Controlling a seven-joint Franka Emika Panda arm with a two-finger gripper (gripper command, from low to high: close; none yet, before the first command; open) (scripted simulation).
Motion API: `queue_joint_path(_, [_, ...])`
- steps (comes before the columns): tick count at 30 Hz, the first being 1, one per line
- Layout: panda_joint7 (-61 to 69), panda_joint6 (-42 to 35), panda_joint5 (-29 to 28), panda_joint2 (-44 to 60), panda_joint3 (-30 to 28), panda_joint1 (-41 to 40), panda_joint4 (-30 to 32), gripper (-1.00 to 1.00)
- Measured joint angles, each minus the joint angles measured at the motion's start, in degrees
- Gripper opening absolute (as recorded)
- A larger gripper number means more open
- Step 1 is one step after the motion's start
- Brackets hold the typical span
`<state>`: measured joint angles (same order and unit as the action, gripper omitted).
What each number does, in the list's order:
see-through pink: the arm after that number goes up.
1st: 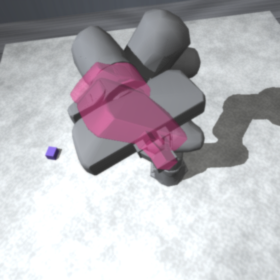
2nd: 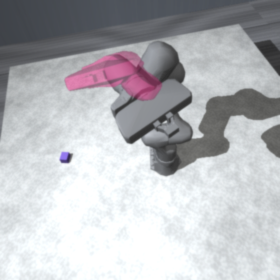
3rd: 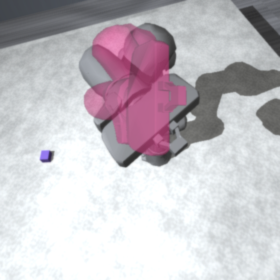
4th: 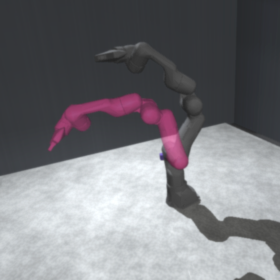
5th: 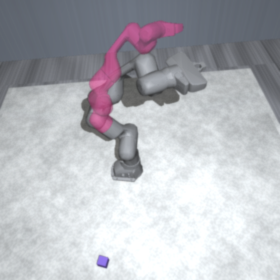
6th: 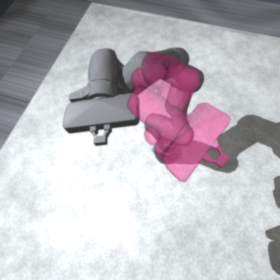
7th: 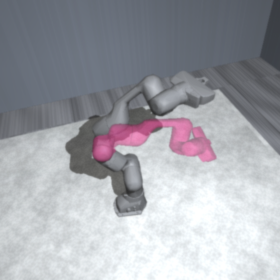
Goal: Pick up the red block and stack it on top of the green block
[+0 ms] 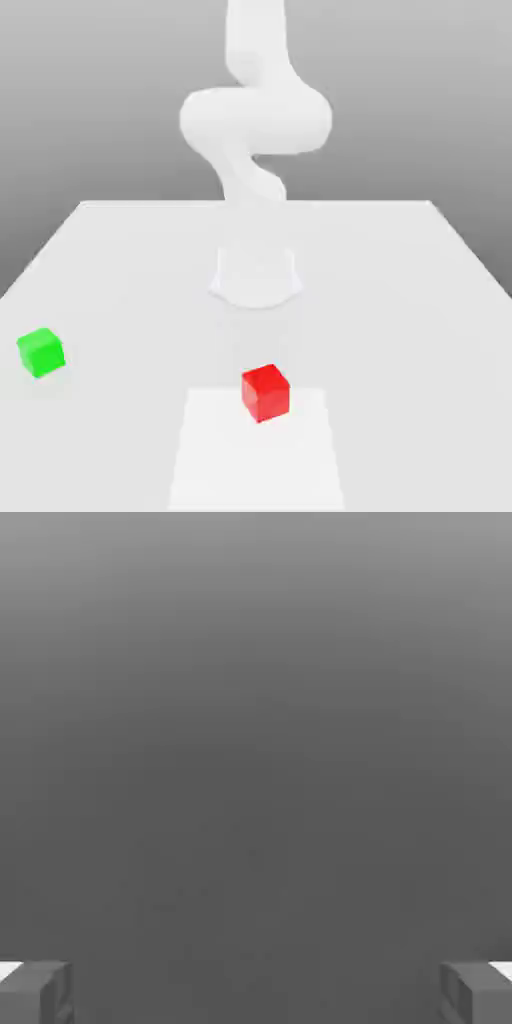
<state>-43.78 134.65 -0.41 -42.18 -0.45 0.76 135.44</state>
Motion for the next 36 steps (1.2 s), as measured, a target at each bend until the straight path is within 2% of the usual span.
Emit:
queue_joint_path(12, [12.7,16.5,-1.6,21.7,-3.2,4.1,20.8,0.0])
queue_joint_path(17, [19.5,25.7,-1.2,34.2,-4.7,6.0,29.8,0.0])
queue_joint_path(24, [24.5,40.1,3.5,51.8,-1.3,4.1,29.7,0.0])
queue_joint_path(25, [24.6,41.1,3.7,52.9,-0.9,3.7,29.6,-1.0])
queue_joint_path(31, [24.5,41.5,3.6,53.4,-0.7,3.5,29.5,-1.0])
queue_joint_path(36, [22.8,34.8,1.1,45.6,-1.7,3.8,30.6,-1.0])
